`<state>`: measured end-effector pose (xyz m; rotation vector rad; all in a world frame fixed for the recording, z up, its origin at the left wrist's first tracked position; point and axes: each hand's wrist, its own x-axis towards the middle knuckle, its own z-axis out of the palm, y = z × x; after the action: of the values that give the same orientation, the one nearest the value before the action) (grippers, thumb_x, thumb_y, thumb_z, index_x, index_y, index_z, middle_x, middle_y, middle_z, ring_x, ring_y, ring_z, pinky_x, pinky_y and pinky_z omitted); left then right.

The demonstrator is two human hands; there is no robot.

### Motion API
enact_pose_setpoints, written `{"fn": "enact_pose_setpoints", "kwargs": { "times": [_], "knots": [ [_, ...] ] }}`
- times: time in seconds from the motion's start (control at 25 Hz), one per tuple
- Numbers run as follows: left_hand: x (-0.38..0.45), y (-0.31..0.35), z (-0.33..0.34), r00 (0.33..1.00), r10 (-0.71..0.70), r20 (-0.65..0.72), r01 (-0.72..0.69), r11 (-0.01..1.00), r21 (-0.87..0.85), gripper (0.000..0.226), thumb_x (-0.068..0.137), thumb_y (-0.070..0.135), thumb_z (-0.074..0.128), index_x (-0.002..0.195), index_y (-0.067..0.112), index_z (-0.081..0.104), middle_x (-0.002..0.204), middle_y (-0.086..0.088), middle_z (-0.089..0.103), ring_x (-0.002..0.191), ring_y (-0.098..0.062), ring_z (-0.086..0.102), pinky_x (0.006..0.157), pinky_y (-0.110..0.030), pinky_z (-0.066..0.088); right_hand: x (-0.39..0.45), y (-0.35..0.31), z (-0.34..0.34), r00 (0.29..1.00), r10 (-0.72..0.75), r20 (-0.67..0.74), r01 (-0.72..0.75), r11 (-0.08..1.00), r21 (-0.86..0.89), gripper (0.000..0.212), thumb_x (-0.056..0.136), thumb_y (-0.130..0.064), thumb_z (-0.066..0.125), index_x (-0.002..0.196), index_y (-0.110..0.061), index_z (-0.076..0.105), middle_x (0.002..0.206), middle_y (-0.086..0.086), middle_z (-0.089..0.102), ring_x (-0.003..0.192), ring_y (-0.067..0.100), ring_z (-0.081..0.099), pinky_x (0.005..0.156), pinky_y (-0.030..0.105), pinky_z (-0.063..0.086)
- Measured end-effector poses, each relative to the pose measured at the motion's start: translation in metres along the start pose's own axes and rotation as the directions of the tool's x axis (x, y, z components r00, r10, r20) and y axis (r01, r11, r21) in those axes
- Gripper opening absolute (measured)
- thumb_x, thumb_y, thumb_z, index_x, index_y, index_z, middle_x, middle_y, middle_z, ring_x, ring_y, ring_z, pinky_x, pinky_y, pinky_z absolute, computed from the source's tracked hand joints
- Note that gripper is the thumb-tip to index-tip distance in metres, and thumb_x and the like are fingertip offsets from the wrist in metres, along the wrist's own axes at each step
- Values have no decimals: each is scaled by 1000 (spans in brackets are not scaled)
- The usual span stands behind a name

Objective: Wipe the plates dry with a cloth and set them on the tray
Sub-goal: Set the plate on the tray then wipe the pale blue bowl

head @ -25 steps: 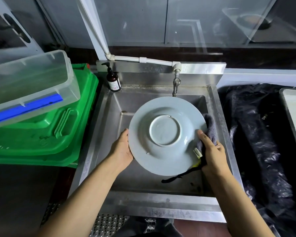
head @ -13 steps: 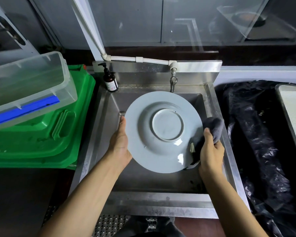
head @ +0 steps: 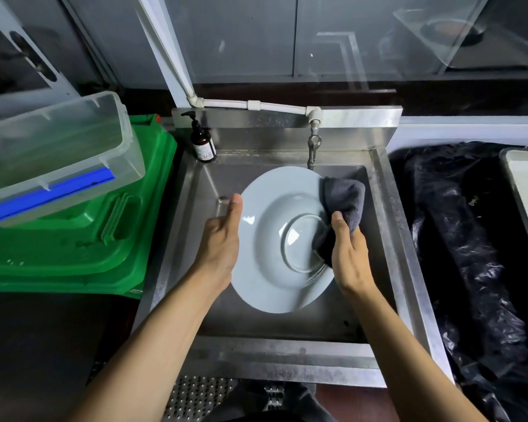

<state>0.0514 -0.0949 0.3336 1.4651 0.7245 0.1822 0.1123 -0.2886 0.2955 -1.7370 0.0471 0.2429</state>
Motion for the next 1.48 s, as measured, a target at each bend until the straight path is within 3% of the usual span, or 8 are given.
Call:
{"fn": "enact_pose_setpoints", "kwargs": {
  "times": [0.16, 0.32, 0.56, 0.76, 0.92, 1.16, 1.32, 1.48],
  "knots": [
    [2, 8, 0, 998, 42, -56, -39, 997, 65, 40, 83, 74, 49, 66, 45, 71, 60, 24, 65, 54, 7, 60, 68, -33, 52, 5, -27, 15, 967, -238, 90, 249, 959, -135, 50, 95, -53, 43, 128, -20, 61, 110, -22, 66, 109, -6, 56, 98, 31, 44],
    [3, 12, 0, 982, 116, -151, -96, 986, 134, 54, 87, 70, 51, 65, 21, 52, 46, 18, 51, 40, 6, 43, 43, -14, 34, 0, -31, 20, 726, -605, 327, 682, 694, -231, 53, 101, -32, 48, 149, -12, 48, 150, -12, 46, 143, -8, 33, 120, 21, 24],
    [-3, 11, 4, 991, 64, -115, -50, 992, 115, 49, 85, 72, 50, 71, 27, 62, 51, 30, 55, 46, 11, 51, 63, -32, 40, 2, -32, 26, 955, -288, 72, 296, 933, -205, 29, 100, -40, 40, 103, -18, 57, 98, -5, 63, 101, 16, 57, 82, 13, 38],
    [-3, 16, 8, 982, 46, -184, -24, 993, 117, 50, 89, 68, 51, 68, 23, 52, 62, 7, 52, 52, -3, 51, 61, -32, 41, -21, -22, 40, 740, -615, 273, 673, 668, -317, 61, 101, -31, 41, 154, -1, 37, 159, 16, 40, 152, 26, 29, 127, 44, 16],
    [-4, 15, 10, 975, -84, -207, 98, 994, 57, 51, 95, 61, 50, 74, 18, 66, 73, 4, 71, 77, -19, 67, 77, -36, 54, -45, -9, 44, 627, -676, 387, 779, 547, -306, 66, 99, -29, 46, 156, -1, 28, 165, 12, 25, 157, 22, 15, 128, 48, 12],
    [3, 16, 2, 950, -188, -250, 161, 979, -124, 52, 93, 63, 54, 73, 19, 71, 79, 1, 77, 70, -16, 73, 71, -30, 55, -91, 37, 46, 504, -722, 474, 864, 433, -258, 65, 98, -25, 44, 156, -1, 29, 163, 16, 32, 154, 32, 25, 125, 54, 19],
    [10, 22, -2, 951, -152, -270, 117, 983, -142, 52, 92, 68, 50, 110, 22, 69, 116, -7, 71, 103, -30, 68, 93, -47, 56, -93, 62, 34, 544, -730, 414, 837, 439, -326, 56, 103, -27, 38, 151, 1, 33, 158, 20, 38, 153, 32, 29, 122, 55, 26],
    [7, 27, -6, 951, -190, -245, 133, 963, -233, 40, 94, 62, 52, 94, 26, 68, 88, 5, 76, 65, -11, 73, 47, -24, 55, -94, 75, 28, 728, -631, 269, 685, 646, -336, 64, 96, -29, 47, 155, -10, 32, 159, 20, 37, 151, 35, 32, 124, 52, 24]
  ]
}}
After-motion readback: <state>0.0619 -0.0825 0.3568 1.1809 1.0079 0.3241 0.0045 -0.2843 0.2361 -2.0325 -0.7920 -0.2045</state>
